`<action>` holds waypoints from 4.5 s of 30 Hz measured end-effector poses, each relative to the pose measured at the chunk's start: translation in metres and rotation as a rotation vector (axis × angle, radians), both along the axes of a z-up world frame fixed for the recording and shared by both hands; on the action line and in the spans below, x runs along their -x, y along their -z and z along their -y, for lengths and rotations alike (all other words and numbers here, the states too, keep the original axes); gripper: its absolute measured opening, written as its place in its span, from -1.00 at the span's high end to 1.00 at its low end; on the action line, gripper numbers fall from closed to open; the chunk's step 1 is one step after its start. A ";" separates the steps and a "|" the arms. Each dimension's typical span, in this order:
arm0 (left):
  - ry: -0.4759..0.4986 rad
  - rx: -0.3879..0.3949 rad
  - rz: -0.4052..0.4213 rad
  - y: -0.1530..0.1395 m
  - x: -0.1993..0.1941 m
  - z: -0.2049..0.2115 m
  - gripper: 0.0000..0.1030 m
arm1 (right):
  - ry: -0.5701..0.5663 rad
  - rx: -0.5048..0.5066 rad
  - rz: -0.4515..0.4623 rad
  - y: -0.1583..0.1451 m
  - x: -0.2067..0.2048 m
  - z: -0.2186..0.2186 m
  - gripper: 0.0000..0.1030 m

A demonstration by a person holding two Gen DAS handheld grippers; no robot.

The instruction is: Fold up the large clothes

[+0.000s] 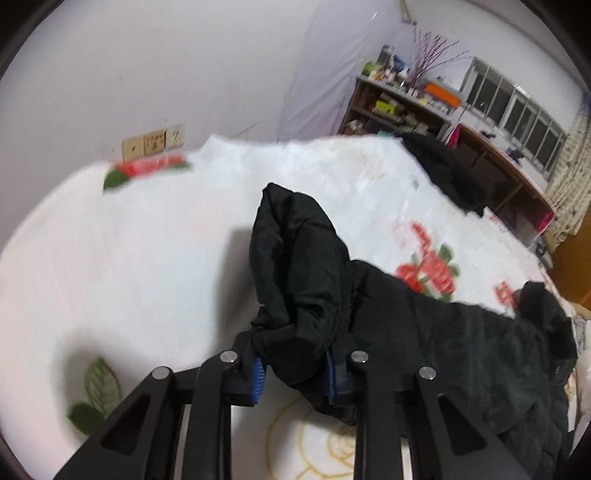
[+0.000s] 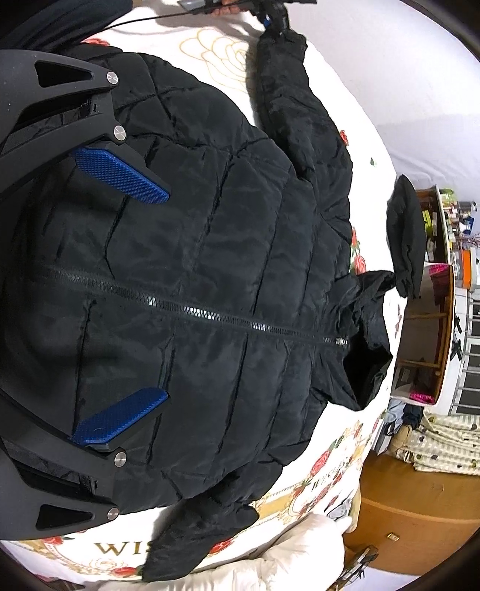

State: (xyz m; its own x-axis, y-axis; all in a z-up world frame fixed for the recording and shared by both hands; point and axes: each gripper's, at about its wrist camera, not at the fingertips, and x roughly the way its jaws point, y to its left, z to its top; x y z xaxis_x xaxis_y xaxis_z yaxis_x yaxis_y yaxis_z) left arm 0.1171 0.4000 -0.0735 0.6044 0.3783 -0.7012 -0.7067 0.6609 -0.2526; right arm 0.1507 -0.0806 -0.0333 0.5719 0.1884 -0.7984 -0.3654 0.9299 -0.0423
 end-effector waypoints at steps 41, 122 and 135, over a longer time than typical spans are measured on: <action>1.036 0.007 0.059 -0.076 -0.171 0.443 0.61 | 0.321 -0.108 0.041 -0.012 0.009 0.180 -0.94; 0.731 -0.057 -0.164 0.010 -0.151 0.281 0.34 | 0.313 -0.147 -0.159 0.050 -0.118 0.156 0.55; 0.800 -0.052 -0.061 -0.059 -0.012 0.325 0.34 | 0.297 -0.239 -0.031 -0.030 0.002 0.174 0.01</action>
State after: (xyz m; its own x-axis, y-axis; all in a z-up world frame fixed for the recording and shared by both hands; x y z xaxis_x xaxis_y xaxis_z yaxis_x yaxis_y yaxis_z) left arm 0.1287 0.0748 -0.0143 0.6673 -0.1202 -0.7350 -0.0256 0.9826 -0.1839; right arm 0.1483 -0.2545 -0.0033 0.6057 0.2008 -0.7699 -0.0762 0.9778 0.1951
